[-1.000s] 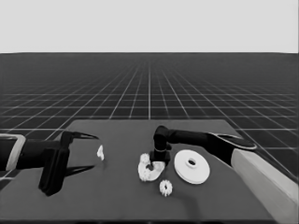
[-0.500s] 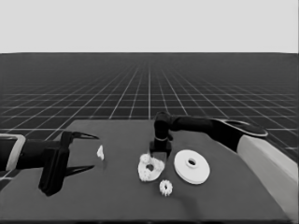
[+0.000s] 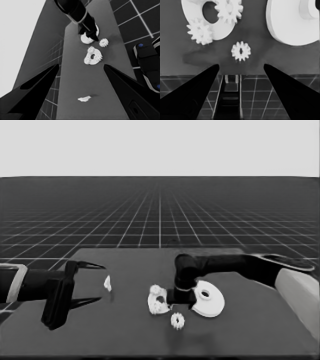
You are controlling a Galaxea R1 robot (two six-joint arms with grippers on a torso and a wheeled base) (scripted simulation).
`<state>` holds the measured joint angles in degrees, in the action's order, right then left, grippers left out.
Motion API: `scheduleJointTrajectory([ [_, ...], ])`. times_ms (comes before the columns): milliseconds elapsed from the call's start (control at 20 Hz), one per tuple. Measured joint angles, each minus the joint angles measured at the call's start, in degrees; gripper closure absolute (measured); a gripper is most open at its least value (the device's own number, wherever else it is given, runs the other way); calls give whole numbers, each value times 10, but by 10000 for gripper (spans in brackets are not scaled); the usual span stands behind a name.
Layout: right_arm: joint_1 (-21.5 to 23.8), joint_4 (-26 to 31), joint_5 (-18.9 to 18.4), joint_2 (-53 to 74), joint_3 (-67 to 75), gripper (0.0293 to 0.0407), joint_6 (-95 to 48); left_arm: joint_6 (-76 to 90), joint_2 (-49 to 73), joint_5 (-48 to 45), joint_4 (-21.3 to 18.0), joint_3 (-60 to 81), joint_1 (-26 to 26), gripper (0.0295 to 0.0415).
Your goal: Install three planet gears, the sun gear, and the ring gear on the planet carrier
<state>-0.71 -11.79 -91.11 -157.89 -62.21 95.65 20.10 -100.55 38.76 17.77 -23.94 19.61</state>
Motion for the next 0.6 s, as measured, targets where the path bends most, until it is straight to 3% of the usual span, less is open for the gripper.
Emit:
scheduleJointTrajectory([
  [200,0,0,-2,2,9,315,7,0,0,0,0,0,0,326],
  [250,-57,-62,-5,0,-9,315,-10,0,0,0,0,0,0,326],
  [350,-116,-116,1,-4,-41,315,-37,0,0,0,0,0,0,326],
  [600,-140,-141,9,-7,-62,315,-52,0,0,0,0,0,0,326],
])
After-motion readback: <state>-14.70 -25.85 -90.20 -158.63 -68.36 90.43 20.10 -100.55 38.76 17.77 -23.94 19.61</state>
